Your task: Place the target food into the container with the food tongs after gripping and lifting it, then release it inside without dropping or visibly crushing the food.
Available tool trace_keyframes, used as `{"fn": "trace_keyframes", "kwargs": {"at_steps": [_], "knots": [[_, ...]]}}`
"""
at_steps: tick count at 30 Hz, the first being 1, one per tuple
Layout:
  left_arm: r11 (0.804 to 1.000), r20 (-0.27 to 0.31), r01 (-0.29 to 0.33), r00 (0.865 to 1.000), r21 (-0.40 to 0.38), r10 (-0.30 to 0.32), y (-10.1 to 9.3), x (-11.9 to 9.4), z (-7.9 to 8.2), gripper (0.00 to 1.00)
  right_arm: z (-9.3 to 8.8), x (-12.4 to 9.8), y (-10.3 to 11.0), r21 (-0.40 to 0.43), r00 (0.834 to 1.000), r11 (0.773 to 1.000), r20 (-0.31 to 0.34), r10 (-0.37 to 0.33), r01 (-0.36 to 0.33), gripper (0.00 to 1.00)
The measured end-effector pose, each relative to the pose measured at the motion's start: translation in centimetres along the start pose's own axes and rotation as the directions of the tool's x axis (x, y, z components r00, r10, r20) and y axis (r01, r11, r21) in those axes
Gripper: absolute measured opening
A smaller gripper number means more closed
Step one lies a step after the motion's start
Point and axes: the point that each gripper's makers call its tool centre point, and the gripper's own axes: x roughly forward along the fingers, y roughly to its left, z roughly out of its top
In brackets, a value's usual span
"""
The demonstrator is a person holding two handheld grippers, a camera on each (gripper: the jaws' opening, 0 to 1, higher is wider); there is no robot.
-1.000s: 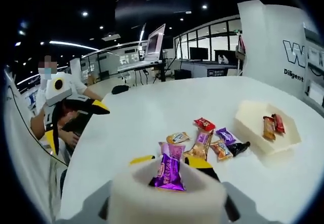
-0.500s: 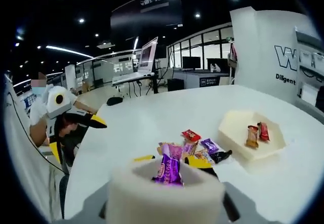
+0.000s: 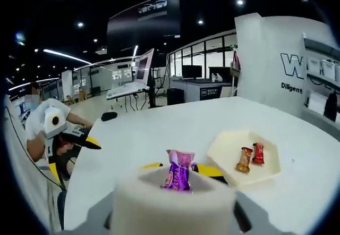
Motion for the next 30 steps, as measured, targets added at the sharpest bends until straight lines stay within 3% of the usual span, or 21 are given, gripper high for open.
{"fn": "trace_keyframes", "kwargs": {"at_steps": [5,15,22,30], "knots": [[1.0,-0.005,-0.004,1.0,0.004,0.004,0.4,0.3,0.1,0.92,-0.2,-0.2,-1.0,0.021,0.999,0.999,0.002,-0.032,0.032,0.16],[1.0,-0.014,0.002,1.0,0.004,-0.002,0.4,0.9,-0.1,0.92,0.2,0.7,-6.0,0.089,0.987,0.984,0.017,-0.159,0.157,0.16],[1.0,-0.023,0.001,1.0,-0.006,-0.001,0.9,1.2,-0.2,0.93,-0.1,1.8,-8.7,0.133,0.981,0.973,0.008,-0.194,0.191,0.16],[1.0,-0.03,-0.006,1.0,-0.008,0.005,1.5,1.4,-0.3,0.93,-0.9,3.2,-11.7,0.17,0.962,0.948,-0.001,-0.272,0.268,0.16]]}}
